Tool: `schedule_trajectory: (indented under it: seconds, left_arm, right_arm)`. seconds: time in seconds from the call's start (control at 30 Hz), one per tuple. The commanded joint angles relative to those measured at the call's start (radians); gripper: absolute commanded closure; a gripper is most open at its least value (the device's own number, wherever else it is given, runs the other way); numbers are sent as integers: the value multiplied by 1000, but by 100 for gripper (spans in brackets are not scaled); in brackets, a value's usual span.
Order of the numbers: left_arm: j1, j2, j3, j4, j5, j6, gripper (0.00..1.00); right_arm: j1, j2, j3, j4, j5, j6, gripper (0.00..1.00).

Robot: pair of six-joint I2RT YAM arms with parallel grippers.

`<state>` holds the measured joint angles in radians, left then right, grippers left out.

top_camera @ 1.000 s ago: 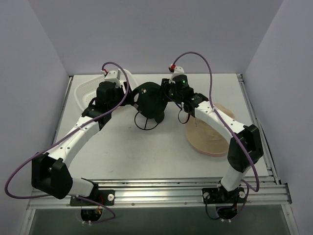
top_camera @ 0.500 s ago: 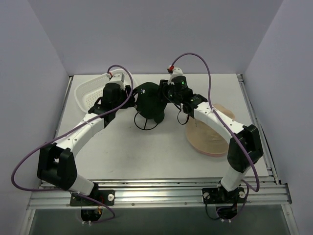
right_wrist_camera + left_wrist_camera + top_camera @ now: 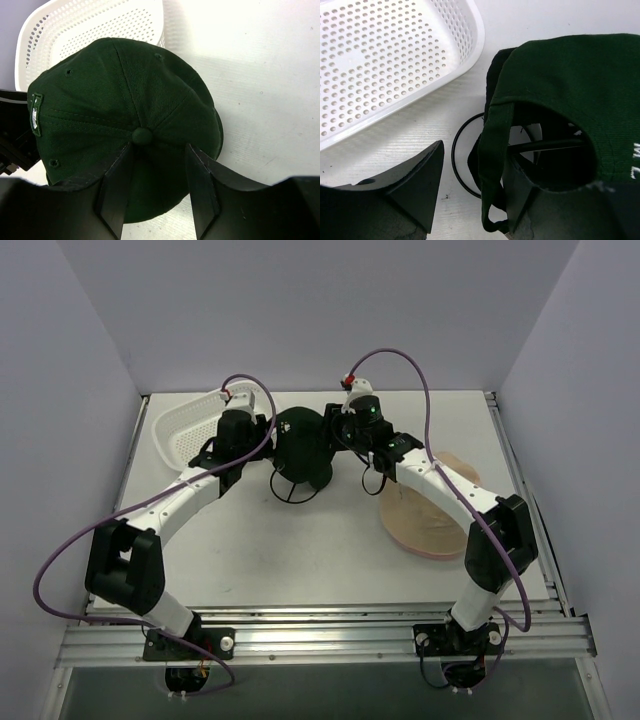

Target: Stack the hats

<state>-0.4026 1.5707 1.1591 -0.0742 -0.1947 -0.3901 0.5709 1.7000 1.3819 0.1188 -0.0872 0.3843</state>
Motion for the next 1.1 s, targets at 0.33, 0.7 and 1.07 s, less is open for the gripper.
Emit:
schedule_trajectory:
  seconds: [0.33,0.7,1.07]
  left_arm:
    - [15,-165,11,-62,14,-7,17]
    - [11,-300,93,-210,83,-24,6]
    - [-281,-540,22,-266,153,36,6]
  right_arm:
    - [-2,-37,5,2,6,-7,57]
    - [-26,-198,-4,-105,73,-9,23]
    - [148,-592,-237,-248,307,65,0]
